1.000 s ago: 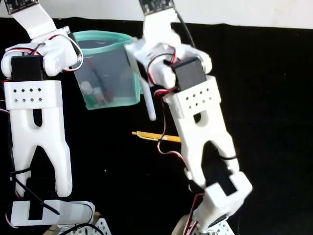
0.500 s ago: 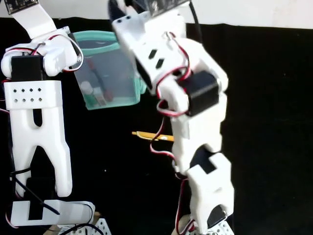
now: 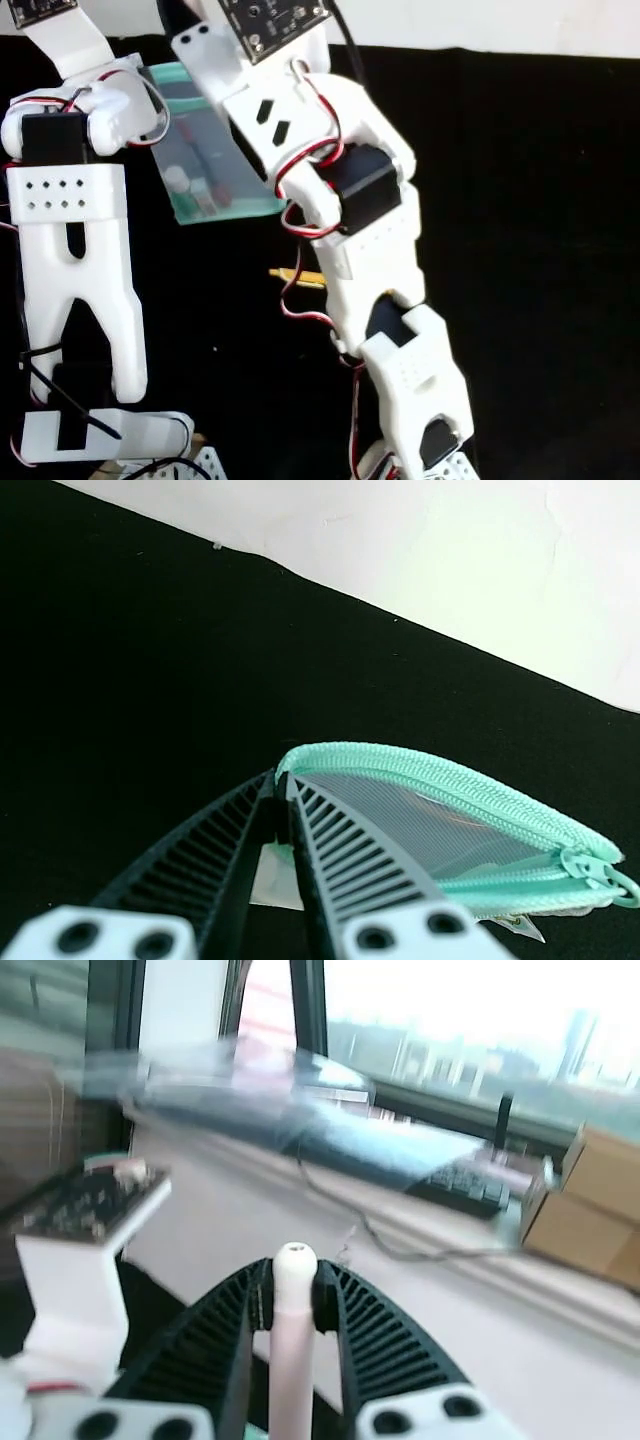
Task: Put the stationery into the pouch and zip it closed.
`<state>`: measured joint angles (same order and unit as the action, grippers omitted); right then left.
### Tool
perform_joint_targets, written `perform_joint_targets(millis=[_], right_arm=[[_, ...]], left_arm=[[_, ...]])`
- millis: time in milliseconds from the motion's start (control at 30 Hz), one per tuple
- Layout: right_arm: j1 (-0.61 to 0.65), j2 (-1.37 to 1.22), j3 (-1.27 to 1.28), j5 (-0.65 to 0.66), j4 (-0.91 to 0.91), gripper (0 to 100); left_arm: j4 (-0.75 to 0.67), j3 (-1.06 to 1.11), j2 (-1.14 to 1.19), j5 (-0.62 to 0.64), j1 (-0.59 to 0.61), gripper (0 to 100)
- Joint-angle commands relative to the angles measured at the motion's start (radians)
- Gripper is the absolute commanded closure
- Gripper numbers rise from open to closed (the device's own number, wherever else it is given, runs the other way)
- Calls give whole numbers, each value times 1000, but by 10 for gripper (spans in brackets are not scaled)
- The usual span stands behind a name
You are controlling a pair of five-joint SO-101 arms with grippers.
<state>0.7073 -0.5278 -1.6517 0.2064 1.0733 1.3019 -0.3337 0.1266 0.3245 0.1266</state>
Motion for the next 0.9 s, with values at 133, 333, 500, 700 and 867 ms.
perform_joint_targets(millis=[133, 333, 500, 700, 867], right_arm=[[15, 2, -111, 57, -143, 991], [15, -61, -113, 55, -242, 991], [38, -119, -113, 55, -266, 991], [33, -174, -113, -25, -236, 991], [31, -185, -113, -57, -107, 991]], left_arm=[[12, 24, 107, 3, -25, 994], [12, 35, 116, 3, -53, 994], [11, 30, 148, 3, -56, 994], [18, 4, 156, 3, -50, 994], [18, -1, 151, 3, -28, 994]])
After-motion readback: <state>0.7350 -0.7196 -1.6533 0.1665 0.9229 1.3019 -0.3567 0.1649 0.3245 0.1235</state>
